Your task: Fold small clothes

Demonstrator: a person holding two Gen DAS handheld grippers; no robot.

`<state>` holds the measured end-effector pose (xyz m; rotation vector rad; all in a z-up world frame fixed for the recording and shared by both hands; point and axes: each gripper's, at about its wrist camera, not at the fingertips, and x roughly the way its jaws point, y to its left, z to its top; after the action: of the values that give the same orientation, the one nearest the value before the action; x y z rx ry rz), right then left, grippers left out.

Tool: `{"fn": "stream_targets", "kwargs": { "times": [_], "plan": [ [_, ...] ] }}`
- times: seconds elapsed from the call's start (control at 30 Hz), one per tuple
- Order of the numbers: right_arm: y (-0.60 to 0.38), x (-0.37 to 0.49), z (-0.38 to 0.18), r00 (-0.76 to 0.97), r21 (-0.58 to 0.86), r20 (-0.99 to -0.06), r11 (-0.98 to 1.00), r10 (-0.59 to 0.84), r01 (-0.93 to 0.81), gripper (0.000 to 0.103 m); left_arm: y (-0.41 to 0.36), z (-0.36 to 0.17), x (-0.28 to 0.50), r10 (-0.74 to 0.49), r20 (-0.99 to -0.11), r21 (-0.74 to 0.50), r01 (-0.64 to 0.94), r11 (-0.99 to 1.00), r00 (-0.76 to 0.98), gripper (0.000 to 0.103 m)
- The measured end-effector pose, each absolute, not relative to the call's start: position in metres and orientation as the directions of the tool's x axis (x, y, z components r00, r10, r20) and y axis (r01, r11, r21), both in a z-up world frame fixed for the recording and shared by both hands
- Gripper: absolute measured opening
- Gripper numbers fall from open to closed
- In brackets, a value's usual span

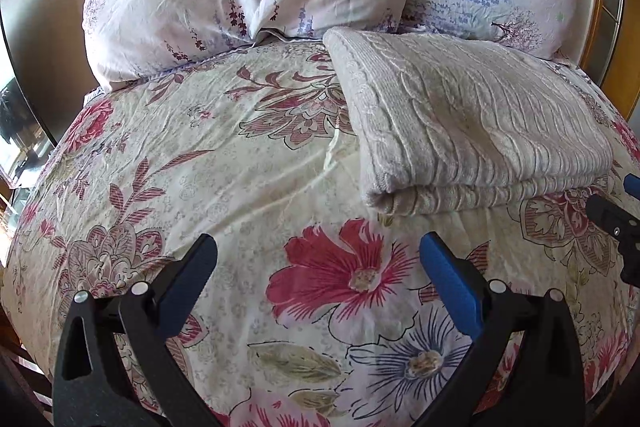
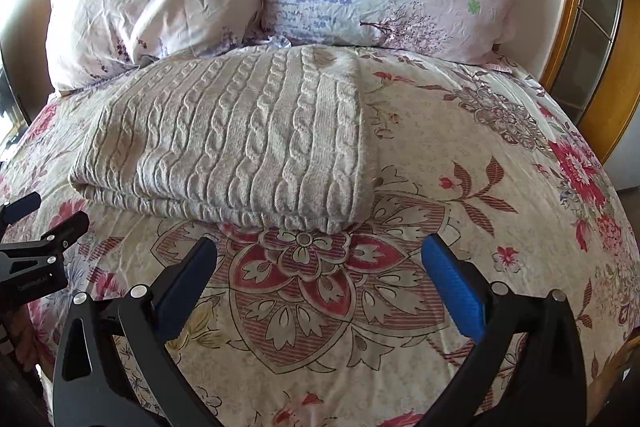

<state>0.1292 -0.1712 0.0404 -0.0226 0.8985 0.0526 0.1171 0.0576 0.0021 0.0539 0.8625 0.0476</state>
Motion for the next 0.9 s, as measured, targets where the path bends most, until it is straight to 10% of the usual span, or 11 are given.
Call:
{"fn": "stream_targets", "kwargs": {
  "times": [0.9],
  "plan": [
    [-0.170, 0.138, 0.020, 0.543, 0.039, -0.837, 0.998, 0.060, -0.050, 0.102, 0.063, -0.007, 0.124, 0.001, -0.796, 0.002, 0.000, 1.000, 0.606, 0.101]
  ]
}}
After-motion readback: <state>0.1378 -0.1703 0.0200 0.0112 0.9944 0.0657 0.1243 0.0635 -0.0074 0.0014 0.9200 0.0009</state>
